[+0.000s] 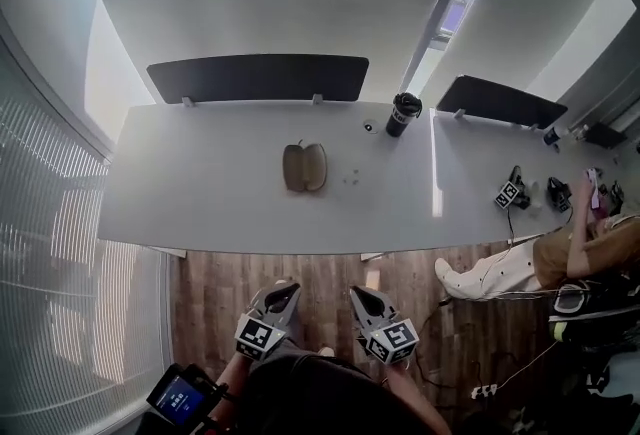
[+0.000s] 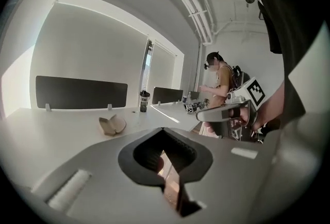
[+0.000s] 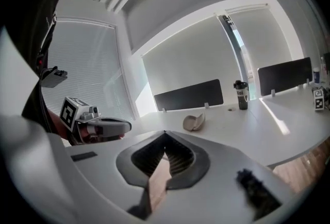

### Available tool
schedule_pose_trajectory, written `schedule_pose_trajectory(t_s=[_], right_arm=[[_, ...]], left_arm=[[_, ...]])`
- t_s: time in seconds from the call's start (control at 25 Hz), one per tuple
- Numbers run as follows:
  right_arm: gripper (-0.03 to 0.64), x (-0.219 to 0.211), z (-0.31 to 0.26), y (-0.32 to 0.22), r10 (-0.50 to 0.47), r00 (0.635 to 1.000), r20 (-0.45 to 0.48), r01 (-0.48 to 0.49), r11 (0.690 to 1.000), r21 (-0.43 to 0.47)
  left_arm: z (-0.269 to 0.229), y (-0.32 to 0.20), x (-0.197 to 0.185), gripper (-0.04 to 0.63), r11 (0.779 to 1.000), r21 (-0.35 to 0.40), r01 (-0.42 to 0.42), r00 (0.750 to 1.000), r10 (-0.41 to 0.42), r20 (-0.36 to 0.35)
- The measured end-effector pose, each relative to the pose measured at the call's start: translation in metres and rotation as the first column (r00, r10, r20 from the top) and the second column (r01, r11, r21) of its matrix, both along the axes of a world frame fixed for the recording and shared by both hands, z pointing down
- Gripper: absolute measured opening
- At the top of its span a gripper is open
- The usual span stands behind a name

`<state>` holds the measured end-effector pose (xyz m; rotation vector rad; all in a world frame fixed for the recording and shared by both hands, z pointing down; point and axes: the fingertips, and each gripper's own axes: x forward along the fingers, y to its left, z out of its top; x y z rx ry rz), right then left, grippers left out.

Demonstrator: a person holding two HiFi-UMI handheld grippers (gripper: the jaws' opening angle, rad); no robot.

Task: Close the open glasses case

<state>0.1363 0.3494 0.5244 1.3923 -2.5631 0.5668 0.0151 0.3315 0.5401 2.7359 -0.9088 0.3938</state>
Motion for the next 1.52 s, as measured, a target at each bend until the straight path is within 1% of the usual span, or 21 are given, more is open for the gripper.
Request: schedule_pose_trajectory(t_s=[0.12,0.24,0.4,0.52,0.64,0.72,0.84,1.0,1.16,1.28,1.4,1.52], right_arm=[[-0.002,-0.016,-0.009,-0.046,0.001,1.0,-0.007,-0.001,1.0,0.009],[-0.002,-0.028,-0.008,-0.082,0.004,1.0,-0.016,-0.004,1.0,-0.001],[-0.002,-0.044,-0.011,-0.118,0.006,1.0,-0.02,-0.006,1.0,-0.018],[-0.002,-0.047,-0.008,-0.142,0.031,0.999,-0.027,-0.032,0.999,-0.03],[-0.002,-0.045,-0.003,-0.156,0.034,0.999,-0.033,-0.036,0.998,-0.047],[-0.002,-0.039,0.004,-0.164,0.024,0.999,-0.037,-0.027,0.998,-0.065],[-0.002,-0.034,0.008,-0.177,0.008,1.0,-0.021,-0.01,0.996,-0.083],[-0.002,-0.021,0.01,-0.202,-0.057,0.998,-0.002,0.056,0.996,-0.062],[-0.002,-0.002,0.009,-0.224,-0.117,0.992,0.046,0.119,0.992,-0.041],[-0.002,0.017,0.009,-0.241,-0.162,0.985,0.059,0.163,0.986,-0.02],[-0.002,0.038,0.011,-0.255,-0.176,0.983,0.061,0.177,0.984,-0.017],[-0.002,0.052,0.013,-0.268,-0.184,0.982,0.041,0.185,0.983,-0.022]], left_arm=[[-0.01,-0.048,-0.011,0.006,1.0,0.016,-0.016,1.0,0.016,0.0],[-0.01,-0.083,-0.023,0.006,0.999,0.032,-0.022,1.0,0.022,-0.006],[0.004,-0.11,-0.038,0.006,0.999,-0.007,-0.039,0.999,0.039,0.014],[0.012,-0.133,-0.046,0.006,0.998,-0.016,-0.063,0.997,0.064,0.036],[0.026,-0.154,-0.048,0.006,0.998,-0.042,-0.053,0.998,0.054,0.034],[0.031,-0.169,-0.045,0.006,0.998,-0.047,-0.037,0.999,0.039,0.038],[0.037,-0.183,-0.037,0.006,0.998,-0.055,-0.035,0.997,0.039,0.063],[0.034,-0.201,-0.017,0.006,0.998,-0.06,-0.012,0.996,0.017,0.092],[0.033,-0.218,0.01,0.006,0.998,-0.043,0.039,0.993,-0.034,0.116],[0.039,-0.227,0.03,0.006,0.996,-0.028,0.08,0.986,-0.075,0.147],[0.055,-0.231,0.041,0.006,0.995,-0.034,0.097,0.976,-0.089,0.2],[0.062,-0.237,0.041,0.007,0.992,-0.049,0.119,0.972,-0.107,0.208]])
